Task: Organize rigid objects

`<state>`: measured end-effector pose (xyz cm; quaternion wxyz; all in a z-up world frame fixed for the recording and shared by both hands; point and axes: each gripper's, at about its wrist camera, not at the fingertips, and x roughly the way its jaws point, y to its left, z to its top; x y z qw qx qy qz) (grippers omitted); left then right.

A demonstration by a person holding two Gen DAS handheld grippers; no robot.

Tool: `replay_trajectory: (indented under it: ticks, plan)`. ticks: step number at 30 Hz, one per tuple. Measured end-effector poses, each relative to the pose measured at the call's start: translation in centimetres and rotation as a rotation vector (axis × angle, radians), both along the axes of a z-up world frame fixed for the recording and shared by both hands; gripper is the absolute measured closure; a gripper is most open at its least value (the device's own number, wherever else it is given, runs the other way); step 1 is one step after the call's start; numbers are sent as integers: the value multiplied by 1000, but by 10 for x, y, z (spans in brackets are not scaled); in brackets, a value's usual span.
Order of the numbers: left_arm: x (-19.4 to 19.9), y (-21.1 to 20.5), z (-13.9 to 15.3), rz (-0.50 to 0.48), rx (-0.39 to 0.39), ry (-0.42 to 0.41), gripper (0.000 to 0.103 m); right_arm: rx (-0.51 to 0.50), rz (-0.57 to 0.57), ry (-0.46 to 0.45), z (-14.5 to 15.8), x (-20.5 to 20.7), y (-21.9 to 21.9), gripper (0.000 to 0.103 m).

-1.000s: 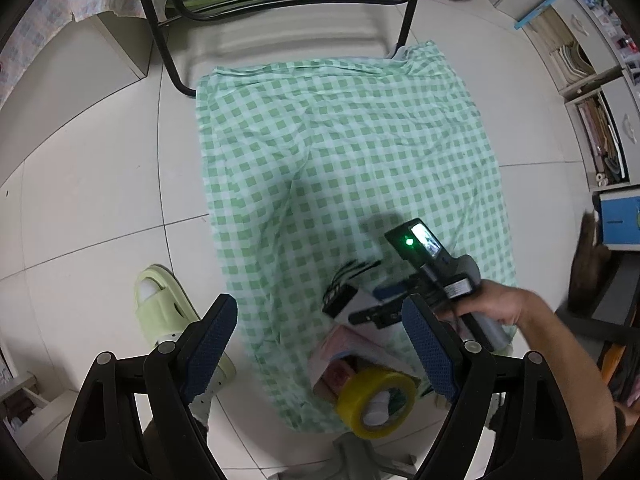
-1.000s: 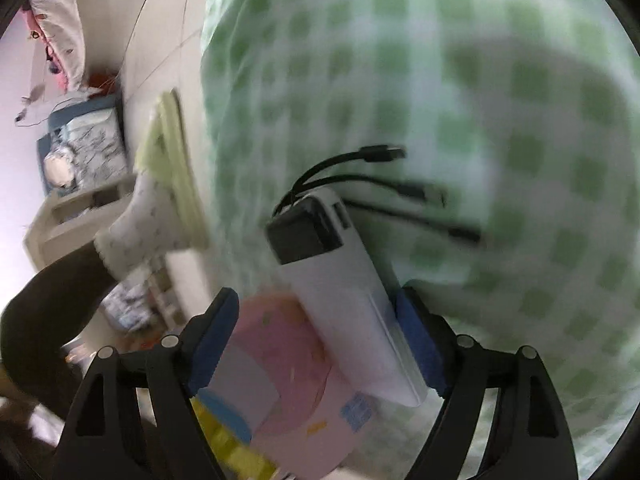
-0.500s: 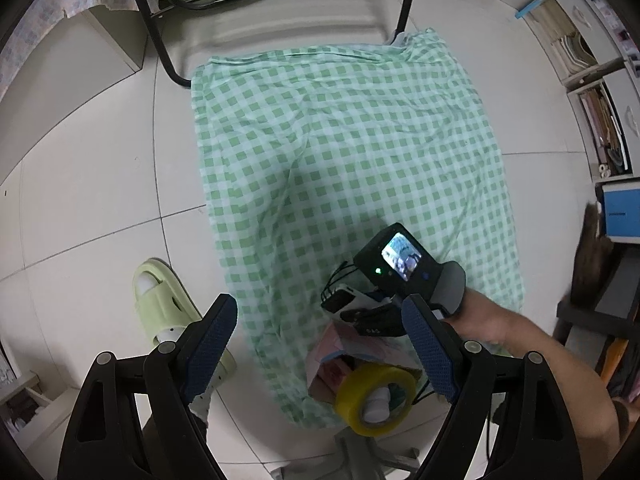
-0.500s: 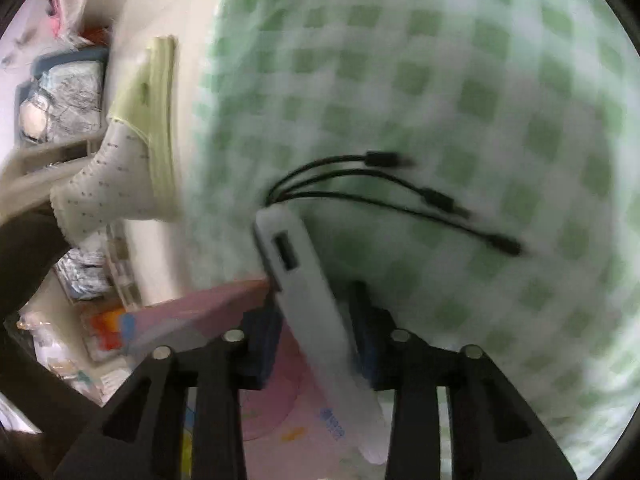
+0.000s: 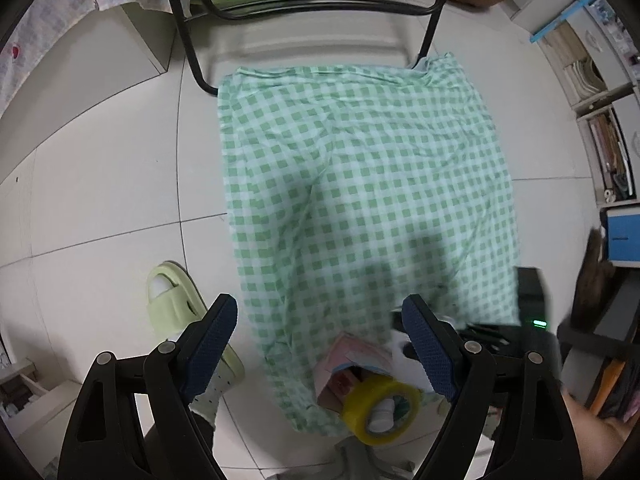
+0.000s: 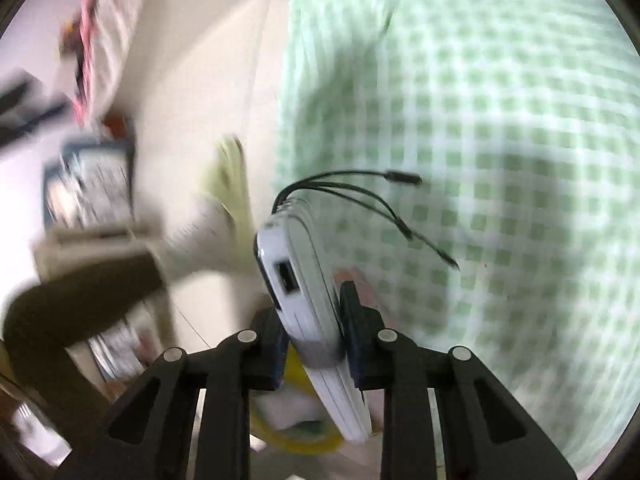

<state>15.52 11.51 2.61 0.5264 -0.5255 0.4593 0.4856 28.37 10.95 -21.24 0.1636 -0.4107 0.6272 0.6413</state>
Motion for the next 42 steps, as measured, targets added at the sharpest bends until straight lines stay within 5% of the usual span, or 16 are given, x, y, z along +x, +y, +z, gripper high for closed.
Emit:
replay_trajectory:
  ticks: [3, 8, 12, 16, 24, 33, 38, 39, 42]
  plan:
    - [-2, -6, 8, -3, 15, -32, 19, -4, -182, 18, 34, 4, -16, 78]
    - [-16, -19, 15, -11, 40, -40, 19, -88, -452, 26, 50, 20, -50, 82]
    - [-31, -29, 13, -3, 28, -47, 19, 33, -505, -118, 57, 3, -92, 82]
    - [-41, -36, 11, 5, 9, -66, 19, -12, -623, -67, 64, 22, -127, 82]
    - [-47, -45, 17, -32, 39, -67, 19, -41, -590, -150, 71, 11, -146, 81]
    - [-52, -63, 22, 10, 50, -50, 19, 118, -417, -184, 96, -29, -123, 66]
    - [-46, -76, 22, -25, 60, -18, 19, 34, -399, -137, 84, -18, -137, 65]
    - [-43, -78, 22, -40, 62, -15, 19, 12, -428, -109, 84, -8, -142, 59]
    - [-27, -95, 25, -110, 115, -75, 19, 45, -416, -138, 92, 8, -151, 20]
